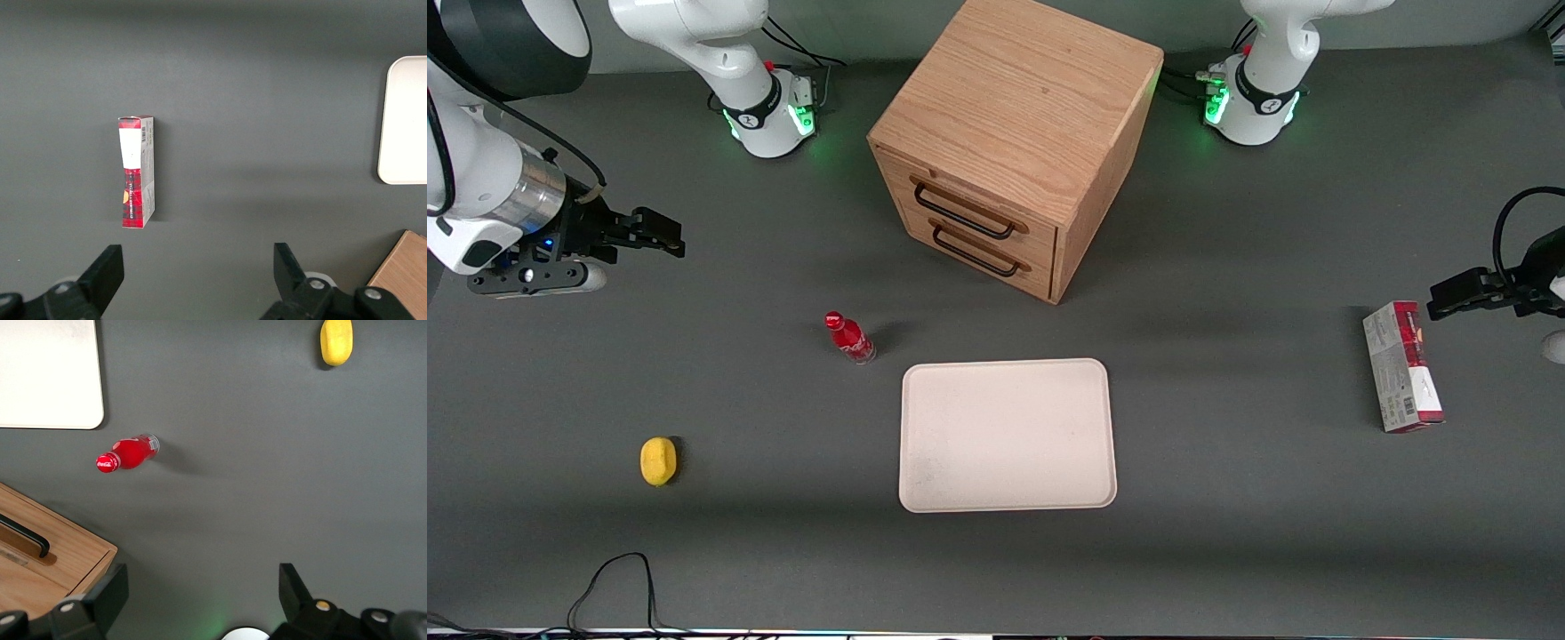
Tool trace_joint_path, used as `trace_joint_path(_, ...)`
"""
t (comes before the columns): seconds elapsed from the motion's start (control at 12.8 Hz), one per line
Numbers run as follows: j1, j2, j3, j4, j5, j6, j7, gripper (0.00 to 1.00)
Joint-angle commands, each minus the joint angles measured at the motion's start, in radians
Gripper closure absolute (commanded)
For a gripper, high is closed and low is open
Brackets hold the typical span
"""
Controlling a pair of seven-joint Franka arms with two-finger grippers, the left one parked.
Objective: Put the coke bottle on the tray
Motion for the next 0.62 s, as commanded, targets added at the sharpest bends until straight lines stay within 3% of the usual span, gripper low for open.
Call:
trace_joint_path(0.0, 0.016, 0.009, -0.023, 0.029, 0.022, -0.016, 0.006, 0.0)
trace_joint_path(0.55, 0.016, 0.019, -0.023, 0.053, 0.022, -0.044, 0.003, 0.0)
